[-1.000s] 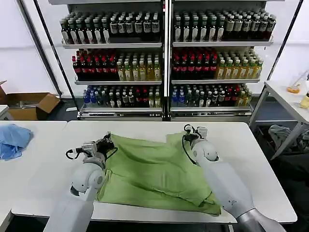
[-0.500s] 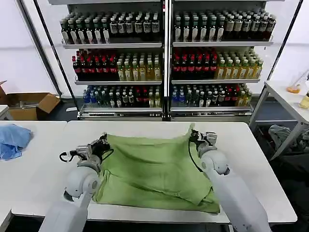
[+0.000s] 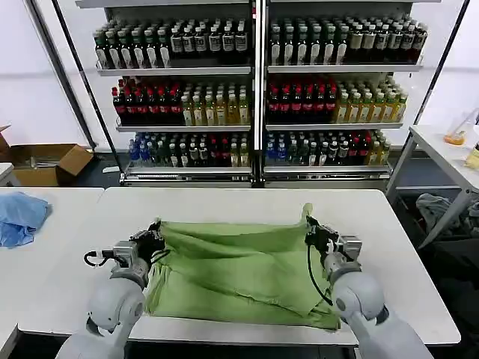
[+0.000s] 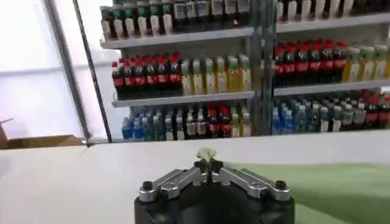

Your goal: Fold and organize the clothes.

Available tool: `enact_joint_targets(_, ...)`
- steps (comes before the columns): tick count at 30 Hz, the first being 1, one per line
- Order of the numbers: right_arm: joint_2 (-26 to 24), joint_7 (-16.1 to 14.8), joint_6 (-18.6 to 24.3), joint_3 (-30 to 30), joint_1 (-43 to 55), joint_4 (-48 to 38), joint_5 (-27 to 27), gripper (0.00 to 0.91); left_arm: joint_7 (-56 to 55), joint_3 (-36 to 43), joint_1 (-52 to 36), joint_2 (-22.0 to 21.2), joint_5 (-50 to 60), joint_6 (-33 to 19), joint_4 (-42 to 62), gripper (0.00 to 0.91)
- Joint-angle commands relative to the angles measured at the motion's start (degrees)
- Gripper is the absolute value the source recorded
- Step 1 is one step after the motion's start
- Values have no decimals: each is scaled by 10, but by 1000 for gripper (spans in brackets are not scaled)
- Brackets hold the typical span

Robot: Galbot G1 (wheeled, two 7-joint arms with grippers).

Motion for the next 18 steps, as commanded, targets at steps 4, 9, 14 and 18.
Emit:
enact_joint_targets(4,-13,6,-10,43,-155,110,-9,0,55,-1,90,10,121,1,-28,30)
enact_joint_targets(9,-4,15,-19,40,-169,105,-15,0,73,-1,109,3,169,1,-22,30)
enact_joint_targets(14,5,30,-45,36,-171,88,-29,0,84,1,119,-8,206,1,-9,30)
enact_joint_targets(18,9,35,-65,34,-167,81,-35,877,83,4,112,-20,213,1,2,756)
